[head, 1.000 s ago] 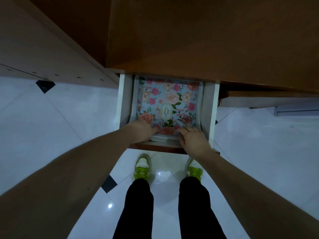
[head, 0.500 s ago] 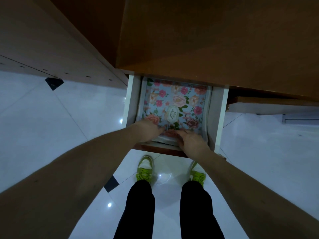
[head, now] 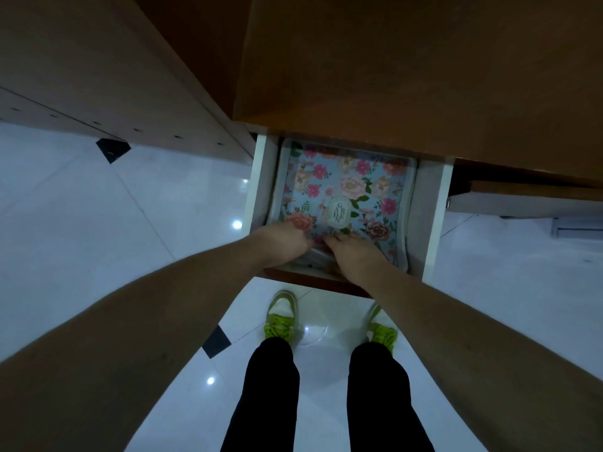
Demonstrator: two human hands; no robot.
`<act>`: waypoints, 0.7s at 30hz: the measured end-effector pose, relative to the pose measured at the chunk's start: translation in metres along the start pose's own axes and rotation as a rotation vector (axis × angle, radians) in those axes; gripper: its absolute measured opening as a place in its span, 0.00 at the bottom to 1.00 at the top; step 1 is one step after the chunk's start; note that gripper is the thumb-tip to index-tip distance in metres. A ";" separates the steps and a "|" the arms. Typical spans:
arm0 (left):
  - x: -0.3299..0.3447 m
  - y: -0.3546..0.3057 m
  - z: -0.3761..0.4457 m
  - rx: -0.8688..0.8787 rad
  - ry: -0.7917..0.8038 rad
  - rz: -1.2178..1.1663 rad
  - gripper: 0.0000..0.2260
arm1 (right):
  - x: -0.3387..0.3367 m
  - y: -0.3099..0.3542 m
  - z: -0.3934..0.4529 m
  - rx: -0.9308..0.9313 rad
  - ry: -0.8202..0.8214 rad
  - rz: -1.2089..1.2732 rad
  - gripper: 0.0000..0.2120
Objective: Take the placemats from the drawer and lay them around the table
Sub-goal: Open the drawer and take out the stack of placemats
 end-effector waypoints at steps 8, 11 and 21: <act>-0.022 0.005 -0.002 0.058 -0.042 0.083 0.15 | -0.008 0.009 -0.010 0.085 -0.026 -0.068 0.21; -0.024 0.009 -0.007 0.076 -0.069 0.011 0.18 | -0.015 0.006 -0.019 0.087 -0.075 -0.142 0.14; -0.029 0.005 -0.059 0.056 -0.540 0.139 0.35 | -0.064 0.004 -0.078 -0.009 -0.467 -0.059 0.14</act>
Point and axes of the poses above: each hand's wrist, its own z-axis towards the middle knuckle, its own x-axis out of the palm, y = z × x, the point moved 6 cm from there along z, towards the middle knuckle, and after that the axes turned 10 degrees about y, right-handed, at the moved point
